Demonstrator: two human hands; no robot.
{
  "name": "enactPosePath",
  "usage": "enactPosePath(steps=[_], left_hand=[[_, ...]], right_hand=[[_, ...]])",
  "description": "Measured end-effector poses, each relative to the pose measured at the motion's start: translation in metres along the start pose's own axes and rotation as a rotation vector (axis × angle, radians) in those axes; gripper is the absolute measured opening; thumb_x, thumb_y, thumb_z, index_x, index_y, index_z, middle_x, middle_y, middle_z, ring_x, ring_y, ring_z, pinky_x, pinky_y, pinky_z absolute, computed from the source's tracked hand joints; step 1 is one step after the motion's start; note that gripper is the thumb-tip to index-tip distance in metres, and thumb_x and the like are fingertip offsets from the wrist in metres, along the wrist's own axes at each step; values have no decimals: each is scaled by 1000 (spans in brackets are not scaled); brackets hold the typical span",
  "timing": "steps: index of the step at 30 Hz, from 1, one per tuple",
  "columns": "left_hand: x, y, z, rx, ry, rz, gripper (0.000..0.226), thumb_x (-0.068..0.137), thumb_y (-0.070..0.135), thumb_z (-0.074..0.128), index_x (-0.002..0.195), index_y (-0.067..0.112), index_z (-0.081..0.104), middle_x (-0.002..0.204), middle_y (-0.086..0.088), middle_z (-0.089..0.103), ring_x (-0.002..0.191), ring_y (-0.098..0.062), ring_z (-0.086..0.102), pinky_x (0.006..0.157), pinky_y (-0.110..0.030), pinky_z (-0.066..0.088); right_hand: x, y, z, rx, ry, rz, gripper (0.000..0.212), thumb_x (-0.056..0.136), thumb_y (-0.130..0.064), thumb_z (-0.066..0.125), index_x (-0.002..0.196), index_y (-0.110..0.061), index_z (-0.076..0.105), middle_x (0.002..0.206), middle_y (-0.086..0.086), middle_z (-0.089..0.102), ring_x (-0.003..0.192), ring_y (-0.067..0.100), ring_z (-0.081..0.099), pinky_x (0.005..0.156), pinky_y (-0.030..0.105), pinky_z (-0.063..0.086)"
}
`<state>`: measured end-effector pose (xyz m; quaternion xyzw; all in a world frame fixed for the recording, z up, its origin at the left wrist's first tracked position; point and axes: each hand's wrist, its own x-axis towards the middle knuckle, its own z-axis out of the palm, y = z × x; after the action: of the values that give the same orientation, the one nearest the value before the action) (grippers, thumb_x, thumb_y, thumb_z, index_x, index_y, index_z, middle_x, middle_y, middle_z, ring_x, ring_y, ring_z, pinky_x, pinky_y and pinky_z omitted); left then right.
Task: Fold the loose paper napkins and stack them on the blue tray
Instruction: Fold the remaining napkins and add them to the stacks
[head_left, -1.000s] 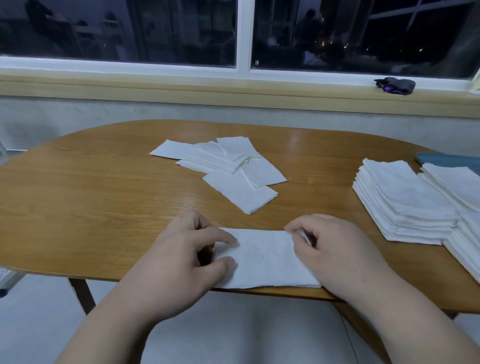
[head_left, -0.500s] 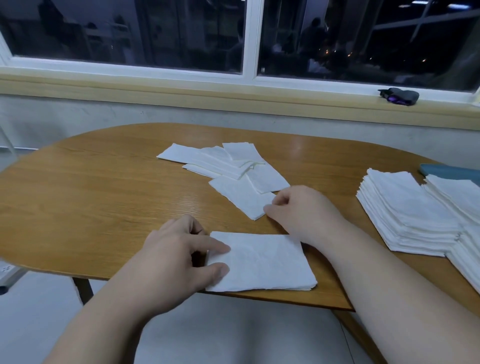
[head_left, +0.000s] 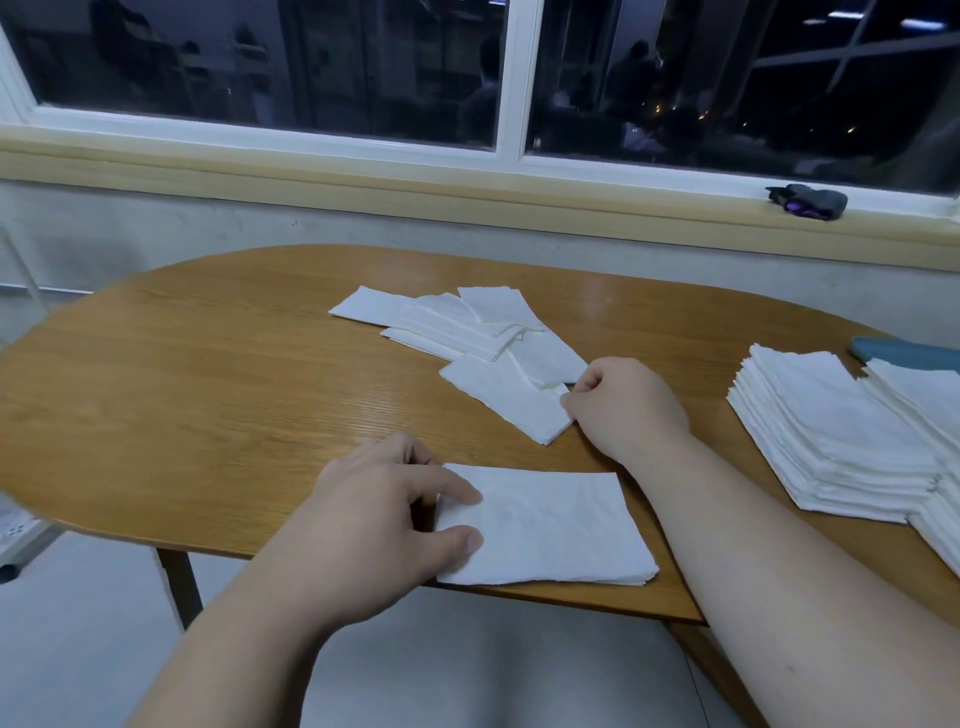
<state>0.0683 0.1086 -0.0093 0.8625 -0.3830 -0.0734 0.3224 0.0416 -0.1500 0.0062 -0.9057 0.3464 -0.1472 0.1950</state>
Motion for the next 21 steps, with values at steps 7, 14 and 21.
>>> enactPosePath(steps=[7, 14, 21], left_hand=[[1, -1, 1, -19, 3, -5, 20, 75, 52, 73, 95, 55, 67, 104, 30, 45, 109, 3, 42, 94, -24, 39], [1, -2, 1, -6, 4, -8, 22, 75, 54, 72, 96, 55, 68, 107, 30, 46, 110, 6, 39, 91, -17, 33], [2, -2, 1, 4, -4, -2, 21, 76, 55, 71, 97, 56, 67, 107, 28, 45, 109, 5, 40, 91, -20, 33]], right_hand=[[2, 4, -1, -1, 15, 12, 23, 89, -32, 58, 79, -13, 66, 85, 8, 70, 65, 19, 57, 56, 33, 45], [6, 6, 1, -23, 30, 43, 17, 91, -25, 55, 77, -26, 65, 78, -5, 67, 70, 18, 62, 56, 33, 51], [-10, 10, -12, 233, 73, -68, 12, 91, -26, 58, 81, -25, 64, 78, -8, 67, 74, 15, 62, 62, 37, 51]])
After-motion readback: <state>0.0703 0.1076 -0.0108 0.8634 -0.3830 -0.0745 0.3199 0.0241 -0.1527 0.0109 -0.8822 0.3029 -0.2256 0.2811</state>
